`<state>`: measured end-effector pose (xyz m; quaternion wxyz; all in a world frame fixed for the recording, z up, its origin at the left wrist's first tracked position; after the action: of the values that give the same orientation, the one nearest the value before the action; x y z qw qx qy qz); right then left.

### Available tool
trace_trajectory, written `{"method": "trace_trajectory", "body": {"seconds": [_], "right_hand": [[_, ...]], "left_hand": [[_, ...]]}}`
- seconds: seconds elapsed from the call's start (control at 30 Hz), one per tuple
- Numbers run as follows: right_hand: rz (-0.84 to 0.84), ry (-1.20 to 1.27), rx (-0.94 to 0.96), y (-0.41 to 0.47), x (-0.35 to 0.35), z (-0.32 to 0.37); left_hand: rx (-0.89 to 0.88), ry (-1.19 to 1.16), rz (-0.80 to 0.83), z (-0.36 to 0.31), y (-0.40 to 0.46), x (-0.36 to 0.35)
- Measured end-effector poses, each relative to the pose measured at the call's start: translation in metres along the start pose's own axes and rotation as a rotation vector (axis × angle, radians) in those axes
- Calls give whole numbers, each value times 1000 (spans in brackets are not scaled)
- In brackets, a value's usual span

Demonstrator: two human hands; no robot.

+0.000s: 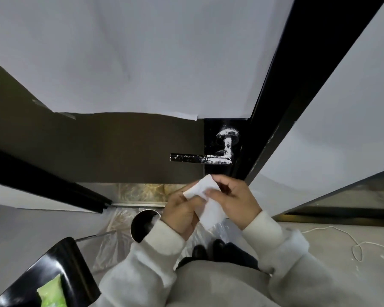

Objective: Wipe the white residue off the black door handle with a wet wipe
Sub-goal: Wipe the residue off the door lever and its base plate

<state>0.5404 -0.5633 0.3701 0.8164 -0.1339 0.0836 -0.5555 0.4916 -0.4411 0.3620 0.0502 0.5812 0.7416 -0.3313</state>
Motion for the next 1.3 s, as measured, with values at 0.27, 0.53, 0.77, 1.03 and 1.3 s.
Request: {"method": "trace_trajectory", "body": {"seconds": [0.27, 0.53, 0.77, 1.03, 1.3], "right_hand": [[58, 345, -113, -1, -11, -1], [218, 459, -301, 10, -47, 6], [275, 386, -466, 4, -32, -16], [149, 316, -399, 20, -23, -18], [140, 328, -190, 23, -45, -2]], "left_hand": [[-72, 2, -329, -12, 1, 32], [-375, 217, -742, -73, 3, 41], [-655, 927, -731, -95, -14, 8], [-466, 811, -639, -78, -15, 45], [-399, 474, -383, -65, 1, 43]]}}
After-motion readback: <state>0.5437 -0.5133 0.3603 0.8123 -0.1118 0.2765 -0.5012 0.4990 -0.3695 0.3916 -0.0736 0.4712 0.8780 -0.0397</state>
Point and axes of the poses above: each hand's wrist, its own y-axis towards the middle knuckle, its own x-axis out of the back of the hand, z = x × y, the point moved 5 cm from there along y, towards the middle knuckle, and after that the axes turned 3 degrees about -x, right-handed, at the moved point
